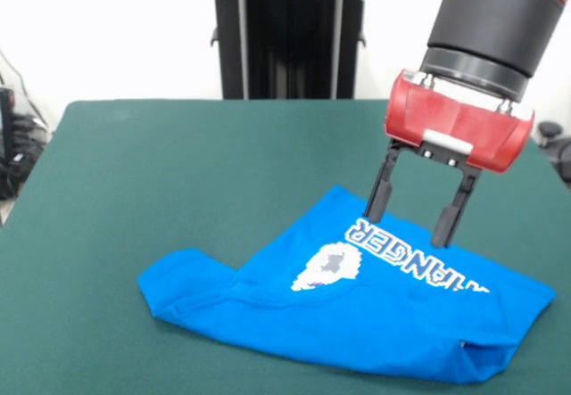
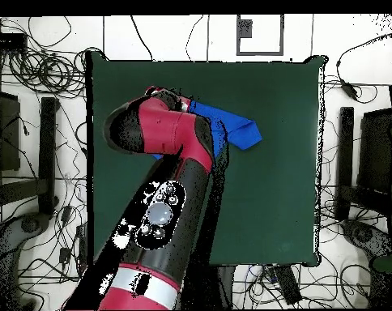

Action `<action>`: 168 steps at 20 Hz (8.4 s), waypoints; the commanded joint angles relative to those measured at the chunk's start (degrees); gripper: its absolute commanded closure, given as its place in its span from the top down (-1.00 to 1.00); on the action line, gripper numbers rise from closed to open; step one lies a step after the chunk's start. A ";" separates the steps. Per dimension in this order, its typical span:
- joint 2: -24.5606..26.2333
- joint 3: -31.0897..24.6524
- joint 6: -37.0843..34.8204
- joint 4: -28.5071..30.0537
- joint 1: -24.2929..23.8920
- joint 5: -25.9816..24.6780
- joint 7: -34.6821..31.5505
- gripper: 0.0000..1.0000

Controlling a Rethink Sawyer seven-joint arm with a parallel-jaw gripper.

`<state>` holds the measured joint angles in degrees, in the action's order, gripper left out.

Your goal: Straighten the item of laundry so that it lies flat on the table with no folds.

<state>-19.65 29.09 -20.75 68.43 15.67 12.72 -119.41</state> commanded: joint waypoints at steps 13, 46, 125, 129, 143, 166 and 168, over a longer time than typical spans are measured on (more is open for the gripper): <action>1.92 -11.89 5.43 12.35 -1.02 1.47 -10.72 1.00; 3.13 -18.42 19.03 21.42 -3.26 0.43 -11.72 1.00; 8.80 -24.54 39.24 31.00 -6.47 -3.02 -10.79 1.00; 8.66 -24.60 40.05 31.74 -6.56 -3.39 -11.19 1.00; 8.08 -25.07 41.43 35.11 -7.52 -7.03 -10.84 1.00; 5.80 -25.42 41.90 39.21 -8.52 -8.56 -10.78 1.00; 5.60 -25.43 41.84 39.39 -8.60 -8.64 -10.70 1.00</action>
<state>-16.99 10.51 25.30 101.08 7.68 5.66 -119.41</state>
